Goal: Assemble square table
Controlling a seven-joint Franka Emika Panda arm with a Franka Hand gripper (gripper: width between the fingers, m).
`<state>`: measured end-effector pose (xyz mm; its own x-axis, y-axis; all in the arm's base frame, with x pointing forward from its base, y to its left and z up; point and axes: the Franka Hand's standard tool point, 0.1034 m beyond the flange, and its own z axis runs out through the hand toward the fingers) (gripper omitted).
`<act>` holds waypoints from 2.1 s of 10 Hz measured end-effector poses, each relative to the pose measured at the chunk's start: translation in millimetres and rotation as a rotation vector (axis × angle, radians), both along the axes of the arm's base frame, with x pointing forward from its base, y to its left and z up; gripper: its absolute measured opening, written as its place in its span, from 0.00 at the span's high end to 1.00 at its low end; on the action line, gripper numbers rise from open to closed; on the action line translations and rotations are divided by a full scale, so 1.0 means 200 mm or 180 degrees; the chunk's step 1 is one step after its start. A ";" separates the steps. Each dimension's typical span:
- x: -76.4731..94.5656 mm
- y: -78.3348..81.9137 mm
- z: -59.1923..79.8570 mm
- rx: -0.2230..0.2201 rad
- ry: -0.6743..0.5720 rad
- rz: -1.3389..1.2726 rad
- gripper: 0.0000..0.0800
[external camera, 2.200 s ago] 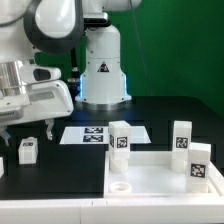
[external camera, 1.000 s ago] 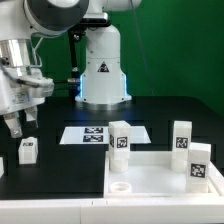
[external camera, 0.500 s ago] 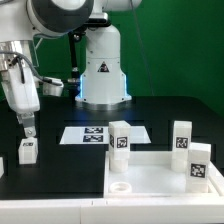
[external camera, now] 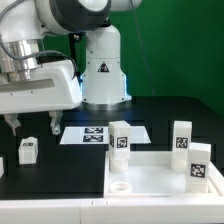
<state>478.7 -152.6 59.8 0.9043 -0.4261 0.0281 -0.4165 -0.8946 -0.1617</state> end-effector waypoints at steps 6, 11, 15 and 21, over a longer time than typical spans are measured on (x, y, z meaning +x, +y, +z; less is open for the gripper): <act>0.05 -0.01 -0.02 -0.0556 0.0147 0.2460 0.19; 0.02 0.00 -0.04 -0.0340 0.0475 0.1931 0.19; 0.01 0.02 -0.04 -0.0001 0.1526 0.1766 0.19; -0.07 -0.08 -0.10 -0.0065 0.3053 0.1366 0.19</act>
Offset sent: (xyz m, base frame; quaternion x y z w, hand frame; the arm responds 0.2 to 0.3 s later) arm 0.0130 -0.0109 0.0016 -0.0702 -0.0542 -0.3274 0.9407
